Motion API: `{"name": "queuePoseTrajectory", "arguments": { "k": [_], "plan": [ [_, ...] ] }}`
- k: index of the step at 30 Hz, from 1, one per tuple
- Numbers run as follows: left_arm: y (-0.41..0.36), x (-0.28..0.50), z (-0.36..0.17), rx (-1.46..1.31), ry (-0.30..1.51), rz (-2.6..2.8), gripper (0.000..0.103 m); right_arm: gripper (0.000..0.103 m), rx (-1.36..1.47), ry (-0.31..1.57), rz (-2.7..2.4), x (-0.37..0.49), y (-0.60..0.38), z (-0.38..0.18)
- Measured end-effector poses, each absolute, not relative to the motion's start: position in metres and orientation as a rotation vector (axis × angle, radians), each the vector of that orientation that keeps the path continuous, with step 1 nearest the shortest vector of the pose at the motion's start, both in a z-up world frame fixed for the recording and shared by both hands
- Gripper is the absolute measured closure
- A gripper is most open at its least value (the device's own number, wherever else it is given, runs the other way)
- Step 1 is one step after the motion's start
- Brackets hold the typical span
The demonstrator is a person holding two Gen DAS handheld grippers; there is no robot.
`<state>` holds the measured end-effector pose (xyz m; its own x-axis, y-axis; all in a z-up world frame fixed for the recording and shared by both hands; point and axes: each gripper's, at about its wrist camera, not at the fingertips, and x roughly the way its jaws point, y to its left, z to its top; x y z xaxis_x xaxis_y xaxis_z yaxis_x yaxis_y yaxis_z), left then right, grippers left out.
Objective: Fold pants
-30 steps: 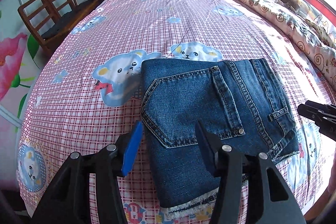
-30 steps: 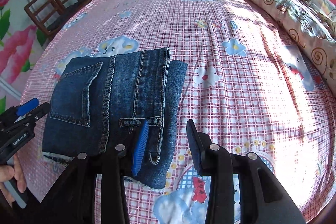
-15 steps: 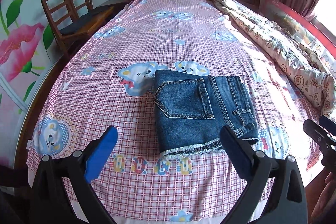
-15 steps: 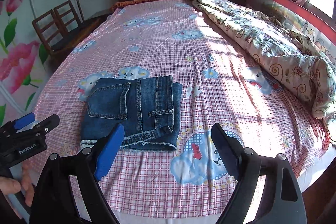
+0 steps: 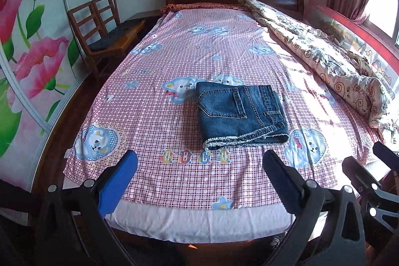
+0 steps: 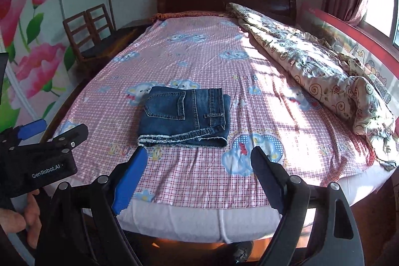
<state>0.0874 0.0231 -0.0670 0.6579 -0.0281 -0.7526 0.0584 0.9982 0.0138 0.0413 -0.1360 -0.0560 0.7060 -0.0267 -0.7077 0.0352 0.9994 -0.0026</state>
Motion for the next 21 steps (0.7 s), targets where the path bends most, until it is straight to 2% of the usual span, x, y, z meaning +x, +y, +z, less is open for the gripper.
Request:
{"name": "queuePoseTrajectory", "arguments": {
  "k": [8, 21],
  "plan": [
    [0.023, 0.063, -0.051, 0.034, 0.823, -0.06, 0.002, 0.019, 0.025, 0.759, -0.052, 0.031, -0.133, -0.039],
    [0.02, 0.059, -0.046, 0.038, 0.806, -0.072, 0.002, 0.019, 0.032, 0.772, -0.065, 0.031, -0.133, -0.043]
  ]
}}
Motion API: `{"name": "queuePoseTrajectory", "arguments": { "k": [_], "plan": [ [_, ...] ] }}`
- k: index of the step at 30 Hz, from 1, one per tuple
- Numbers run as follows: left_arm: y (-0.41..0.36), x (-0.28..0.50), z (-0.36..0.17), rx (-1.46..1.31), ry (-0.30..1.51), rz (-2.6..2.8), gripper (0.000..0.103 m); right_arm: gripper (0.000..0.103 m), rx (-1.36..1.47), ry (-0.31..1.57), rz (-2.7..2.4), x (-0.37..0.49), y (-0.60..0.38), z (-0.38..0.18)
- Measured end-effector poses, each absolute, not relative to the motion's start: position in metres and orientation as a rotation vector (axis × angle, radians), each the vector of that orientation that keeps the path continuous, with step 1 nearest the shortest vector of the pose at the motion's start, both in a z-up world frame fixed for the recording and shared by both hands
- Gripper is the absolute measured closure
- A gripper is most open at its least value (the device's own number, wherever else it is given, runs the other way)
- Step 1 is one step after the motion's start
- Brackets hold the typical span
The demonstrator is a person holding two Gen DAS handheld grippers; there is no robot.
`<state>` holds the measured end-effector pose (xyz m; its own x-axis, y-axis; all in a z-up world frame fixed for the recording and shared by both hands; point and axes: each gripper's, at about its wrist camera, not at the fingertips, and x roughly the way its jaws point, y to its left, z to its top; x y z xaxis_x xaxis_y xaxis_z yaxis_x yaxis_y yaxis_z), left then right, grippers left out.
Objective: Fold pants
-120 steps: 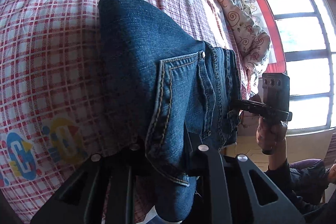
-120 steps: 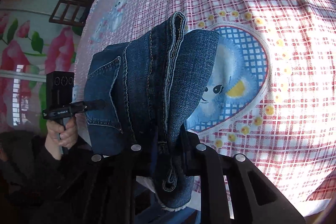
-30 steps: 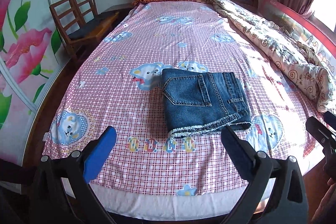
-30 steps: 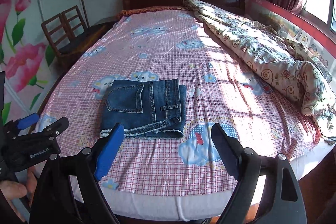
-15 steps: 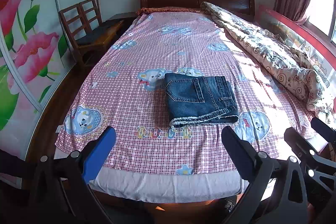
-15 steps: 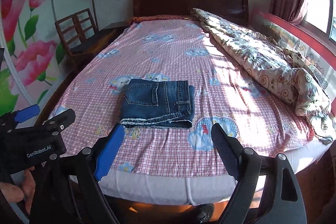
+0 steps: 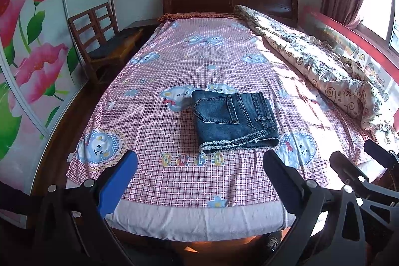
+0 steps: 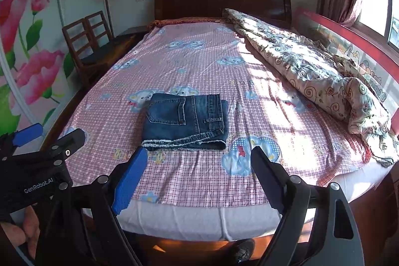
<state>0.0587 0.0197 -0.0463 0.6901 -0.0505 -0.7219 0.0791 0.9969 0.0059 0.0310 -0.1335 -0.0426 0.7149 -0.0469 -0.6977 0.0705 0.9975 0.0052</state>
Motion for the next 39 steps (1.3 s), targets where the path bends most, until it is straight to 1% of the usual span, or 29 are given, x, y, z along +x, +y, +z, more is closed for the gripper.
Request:
{"name": "queuePoseTrajectory", "arguments": {
  "k": [9, 39],
  "plan": [
    [0.0141, 0.0583, -0.0529, 0.043, 0.82, -0.08, 0.002, 0.019, 0.042, 0.775, -0.089, 0.0308, -0.1386, -0.0461],
    [0.016, 0.0503, -0.0465, 0.047, 0.786, -0.062, 0.002, 0.019, 0.033, 0.774, -0.079, 0.029, -0.1369, -0.0453]
  ]
}}
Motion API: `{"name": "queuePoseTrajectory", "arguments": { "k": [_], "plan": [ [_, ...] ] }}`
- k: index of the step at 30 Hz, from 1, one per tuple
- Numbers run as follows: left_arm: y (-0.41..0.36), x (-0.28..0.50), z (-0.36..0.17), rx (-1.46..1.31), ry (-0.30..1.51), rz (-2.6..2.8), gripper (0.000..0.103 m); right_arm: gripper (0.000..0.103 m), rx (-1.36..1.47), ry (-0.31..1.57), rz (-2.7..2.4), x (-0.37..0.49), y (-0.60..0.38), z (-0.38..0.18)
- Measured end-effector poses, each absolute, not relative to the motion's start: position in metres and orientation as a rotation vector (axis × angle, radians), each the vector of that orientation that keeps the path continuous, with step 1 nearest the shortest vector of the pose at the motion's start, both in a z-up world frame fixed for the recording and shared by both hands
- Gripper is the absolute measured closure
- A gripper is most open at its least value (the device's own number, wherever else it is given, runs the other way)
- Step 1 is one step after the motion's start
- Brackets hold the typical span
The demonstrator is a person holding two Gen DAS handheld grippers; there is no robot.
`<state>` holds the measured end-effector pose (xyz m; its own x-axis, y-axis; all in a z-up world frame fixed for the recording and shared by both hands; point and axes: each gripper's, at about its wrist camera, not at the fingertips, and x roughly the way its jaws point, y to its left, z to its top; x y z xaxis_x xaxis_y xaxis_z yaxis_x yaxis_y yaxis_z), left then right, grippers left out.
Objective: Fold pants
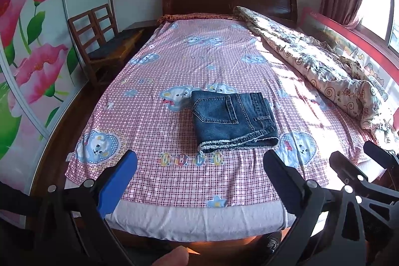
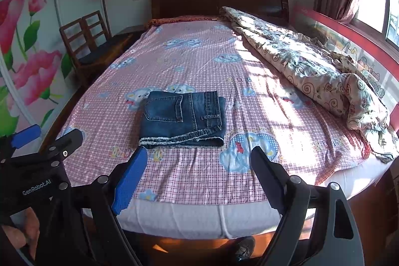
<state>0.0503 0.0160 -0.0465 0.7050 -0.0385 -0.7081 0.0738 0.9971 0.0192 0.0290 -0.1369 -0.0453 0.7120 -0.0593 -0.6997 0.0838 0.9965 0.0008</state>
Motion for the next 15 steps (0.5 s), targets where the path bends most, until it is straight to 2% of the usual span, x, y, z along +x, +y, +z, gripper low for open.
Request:
{"name": "queuePoseTrajectory", "arguments": {
  "k": [2, 5, 15],
  "plan": [
    [0.0138, 0.0495, -0.0461, 0.061, 0.784, -0.049, 0.002, 0.019, 0.027, 0.772, -0.083, 0.0291, -0.1369, -0.045],
    [0.0133, 0.05, -0.0462, 0.058, 0.79, -0.05, 0.002, 0.01, 0.038, 0.761, -0.08, 0.0277, -0.1371, -0.0439],
    [0.0121, 0.0463, -0.0444, 0.071, 0.776, -0.037, 0.002, 0.01, 0.022, 0.765, -0.083, 0.0286, -0.1359, -0.0443]
  ]
}}
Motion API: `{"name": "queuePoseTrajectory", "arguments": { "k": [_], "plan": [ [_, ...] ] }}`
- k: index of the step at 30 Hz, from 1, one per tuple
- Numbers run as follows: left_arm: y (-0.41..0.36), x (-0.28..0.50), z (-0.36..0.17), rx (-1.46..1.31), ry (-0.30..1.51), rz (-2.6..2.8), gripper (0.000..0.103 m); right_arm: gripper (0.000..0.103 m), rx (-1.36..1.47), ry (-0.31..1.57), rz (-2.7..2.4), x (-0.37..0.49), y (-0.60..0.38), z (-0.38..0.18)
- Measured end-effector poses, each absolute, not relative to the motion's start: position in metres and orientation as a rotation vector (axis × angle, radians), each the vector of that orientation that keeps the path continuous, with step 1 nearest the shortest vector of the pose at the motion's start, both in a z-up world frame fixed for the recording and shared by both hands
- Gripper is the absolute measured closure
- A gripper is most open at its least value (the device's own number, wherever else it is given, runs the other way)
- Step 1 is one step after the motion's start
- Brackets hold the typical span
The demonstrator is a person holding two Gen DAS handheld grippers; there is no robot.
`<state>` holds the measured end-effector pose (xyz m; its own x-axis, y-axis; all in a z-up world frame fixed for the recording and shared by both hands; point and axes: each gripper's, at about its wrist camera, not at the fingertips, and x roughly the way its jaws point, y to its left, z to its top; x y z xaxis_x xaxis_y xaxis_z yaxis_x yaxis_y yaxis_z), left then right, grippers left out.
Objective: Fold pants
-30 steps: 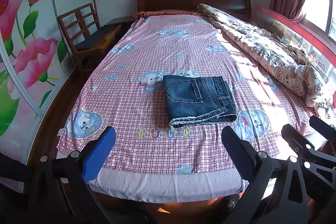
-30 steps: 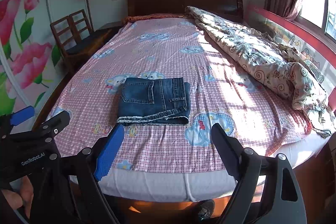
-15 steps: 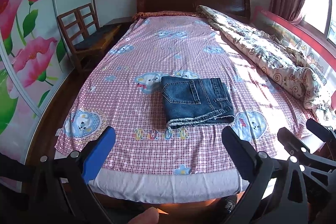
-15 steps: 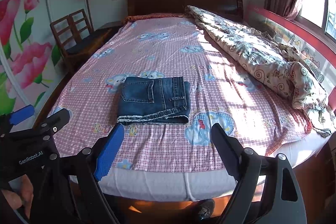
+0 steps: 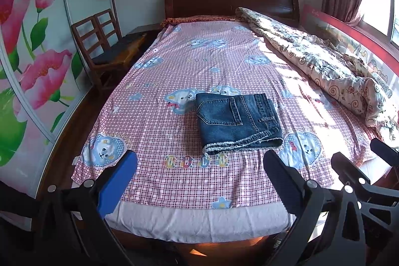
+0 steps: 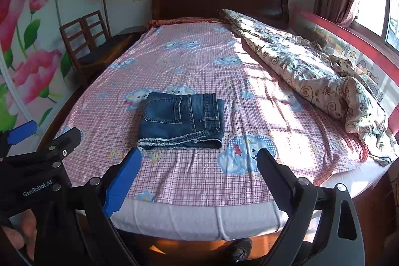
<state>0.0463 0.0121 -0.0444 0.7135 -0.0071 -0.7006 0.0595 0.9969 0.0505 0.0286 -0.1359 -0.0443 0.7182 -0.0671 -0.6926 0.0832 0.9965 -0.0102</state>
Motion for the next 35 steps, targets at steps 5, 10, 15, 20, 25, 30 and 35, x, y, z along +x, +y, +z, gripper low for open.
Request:
{"name": "queuePoseTrajectory", "arguments": {
  "k": [5, 10, 15, 20, 25, 30, 35],
  "plan": [
    [0.013, 0.046, -0.046, 0.072, 0.778, -0.029, 0.002, 0.01, 0.019, 0.76, -0.089, 0.029, -0.135, -0.043],
    [0.015, 0.047, -0.048, 0.079, 0.789, -0.027, 0.002, 0.01, 0.023, 0.762, -0.09, 0.03, -0.134, -0.043],
    [0.018, 0.049, -0.048, 0.11, 0.779, 0.002, 0.002, 0.01, -0.004, 0.762, -0.097, 0.032, -0.136, -0.043],
    [0.027, 0.052, -0.046, 0.091, 0.776, 0.015, 0.002, 0.01, 0.012, 0.76, -0.105, 0.035, -0.143, -0.04],
    [0.027, 0.05, -0.047, 0.076, 0.771, -0.007, 0.003, 0.01, 0.012, 0.768, -0.098, 0.036, -0.143, -0.041],
    [0.027, 0.054, -0.049, 0.05, 0.796, -0.033, 0.002, 0.01, 0.009, 0.773, -0.098, 0.035, -0.142, -0.043],
    [0.026, 0.055, -0.046, 0.043, 0.788, -0.037, 0.002, 0.01, 0.012, 0.775, -0.099, 0.036, -0.143, -0.044]
  ]
}}
